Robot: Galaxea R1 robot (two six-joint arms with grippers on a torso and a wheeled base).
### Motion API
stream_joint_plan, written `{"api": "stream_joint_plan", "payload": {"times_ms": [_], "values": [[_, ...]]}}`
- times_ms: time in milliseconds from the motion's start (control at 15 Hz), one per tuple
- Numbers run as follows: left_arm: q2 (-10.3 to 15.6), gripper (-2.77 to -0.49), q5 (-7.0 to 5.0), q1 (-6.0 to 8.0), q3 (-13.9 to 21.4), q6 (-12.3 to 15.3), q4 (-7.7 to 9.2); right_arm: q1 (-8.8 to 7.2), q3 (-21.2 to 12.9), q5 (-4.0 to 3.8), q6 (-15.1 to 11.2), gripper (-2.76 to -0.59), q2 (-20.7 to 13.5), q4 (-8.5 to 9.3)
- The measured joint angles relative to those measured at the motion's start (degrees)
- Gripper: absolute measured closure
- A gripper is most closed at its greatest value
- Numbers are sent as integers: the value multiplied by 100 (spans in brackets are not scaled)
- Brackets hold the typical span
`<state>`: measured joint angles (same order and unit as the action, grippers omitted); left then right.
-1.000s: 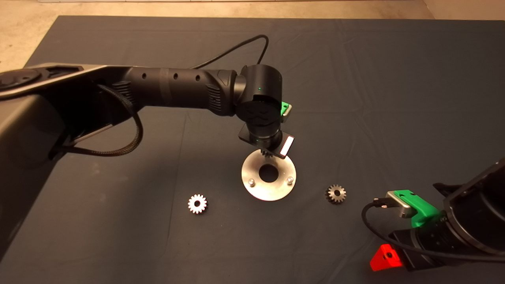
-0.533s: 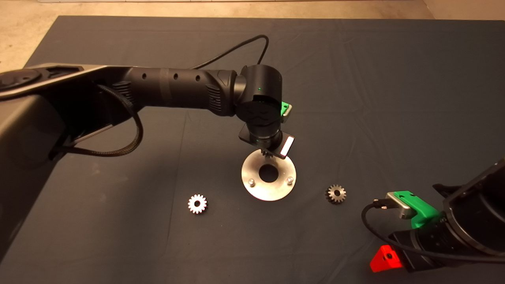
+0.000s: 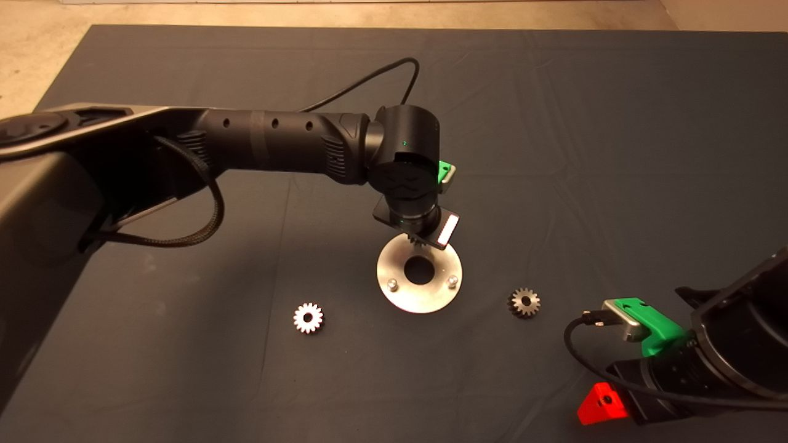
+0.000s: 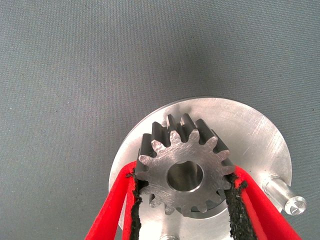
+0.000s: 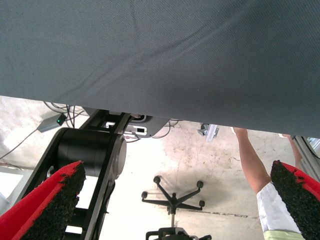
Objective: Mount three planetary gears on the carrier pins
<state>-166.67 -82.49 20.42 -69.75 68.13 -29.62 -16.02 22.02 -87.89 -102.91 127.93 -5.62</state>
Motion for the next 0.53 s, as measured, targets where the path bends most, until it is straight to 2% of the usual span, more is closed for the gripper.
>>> {"api": "stream_joint_plan", "payload": {"times_ms": [133, 267, 533], "values": [[-4, -94, -3, 2, 0, -38, 0, -1, 0, 0, 0, -275, 0, 0], [-4, -94, -6, 2, -1, -269, 0, -1, 0, 0, 0, -275, -1, 0], [-4, -94, -9, 3, -17, -308, 2, -1, 0, 0, 0, -275, 0, 0]]}}
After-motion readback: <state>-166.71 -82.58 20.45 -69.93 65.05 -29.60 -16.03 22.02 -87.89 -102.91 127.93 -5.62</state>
